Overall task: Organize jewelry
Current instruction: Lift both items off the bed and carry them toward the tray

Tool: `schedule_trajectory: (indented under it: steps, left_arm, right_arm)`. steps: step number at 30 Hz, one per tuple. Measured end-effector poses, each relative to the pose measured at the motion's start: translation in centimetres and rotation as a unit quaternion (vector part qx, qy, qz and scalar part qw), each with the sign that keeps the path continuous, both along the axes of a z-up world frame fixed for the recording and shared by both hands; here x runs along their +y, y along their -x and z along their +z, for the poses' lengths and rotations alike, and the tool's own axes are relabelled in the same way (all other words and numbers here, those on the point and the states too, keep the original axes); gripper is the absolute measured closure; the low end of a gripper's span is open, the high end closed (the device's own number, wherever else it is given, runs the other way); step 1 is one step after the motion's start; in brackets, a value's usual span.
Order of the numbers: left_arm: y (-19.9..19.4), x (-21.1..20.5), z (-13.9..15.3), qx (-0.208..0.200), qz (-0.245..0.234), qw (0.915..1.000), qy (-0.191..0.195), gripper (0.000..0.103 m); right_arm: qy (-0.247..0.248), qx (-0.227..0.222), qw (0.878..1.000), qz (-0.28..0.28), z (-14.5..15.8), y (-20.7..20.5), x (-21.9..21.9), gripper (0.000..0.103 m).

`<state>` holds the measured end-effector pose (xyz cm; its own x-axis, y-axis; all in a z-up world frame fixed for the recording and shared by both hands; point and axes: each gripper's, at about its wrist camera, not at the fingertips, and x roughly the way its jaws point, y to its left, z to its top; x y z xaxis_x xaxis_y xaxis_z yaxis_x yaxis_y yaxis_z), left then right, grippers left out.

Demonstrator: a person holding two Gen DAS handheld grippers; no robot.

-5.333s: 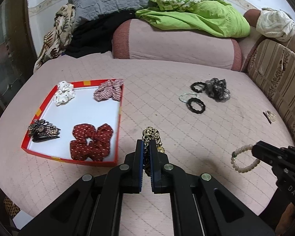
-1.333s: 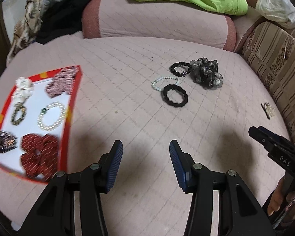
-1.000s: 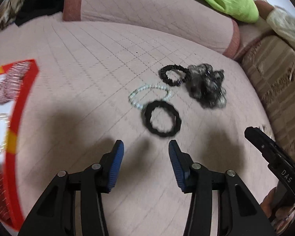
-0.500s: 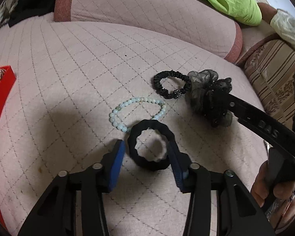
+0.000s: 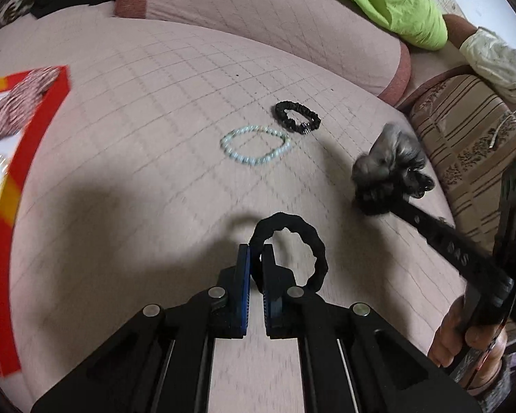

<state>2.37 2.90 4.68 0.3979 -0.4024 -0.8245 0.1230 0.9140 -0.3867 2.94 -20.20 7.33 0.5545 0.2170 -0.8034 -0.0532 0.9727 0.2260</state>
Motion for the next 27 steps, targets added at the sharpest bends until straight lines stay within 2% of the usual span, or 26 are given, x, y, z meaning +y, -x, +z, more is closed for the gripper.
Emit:
schedule_trajectory:
  steps: [5,8,10,12,14,15,19,24,27]
  left_arm:
    - [3.5,1.4,1.8,-0.026,0.002,0.9996,-0.008,0.097]
    - [5.2,2.3,2.1,-0.023,0.002,0.9997,-0.004,0.097]
    - [6.0,2.6,1.8,-0.020,0.004,0.9997,-0.013,0.097]
    - [6.3,2.9,1.4,-0.015,0.009,0.9996,-0.022,0.097]
    - [6.6,3.1,1.1,-0.009,0.009,0.9997,-0.022,0.097]
    - [6.7,3.0,1.0,-0.009,0.006,0.9996,-0.027,0.097]
    - [6.7,2.8,0.3,-0.006,0.001,0.9989,-0.046,0.097]
    - [6.4,2.9,-1.2,0.017,0.002,0.9991,-0.039,0.097]
    - [6.3,2.9,-1.3,0.015,0.005,0.9993,-0.033,0.096]
  right_arm:
    - [-0.040,-0.008,0.999,0.004,1.8,5.9,0.0,0.100]
    - [-0.064,-0.011,0.998,0.010,2.6,9.2,-0.2,0.100]
    - [-0.062,-0.011,0.998,0.001,2.6,10.3,-0.5,0.099]
    - [-0.061,-0.014,0.998,-0.009,2.3,10.6,-0.7,0.088]
    - [-0.060,-0.010,0.998,-0.032,1.9,10.6,-1.5,0.042]
    - [-0.060,-0.017,0.997,-0.044,1.9,10.6,-1.8,0.036]
    - [-0.057,-0.017,0.997,-0.054,1.5,9.5,-2.1,0.035]
    - [-0.069,0.004,0.997,-0.038,-0.1,7.8,-1.1,0.035]
    - [-0.073,0.016,0.997,-0.032,-1.1,7.1,-0.3,0.035]
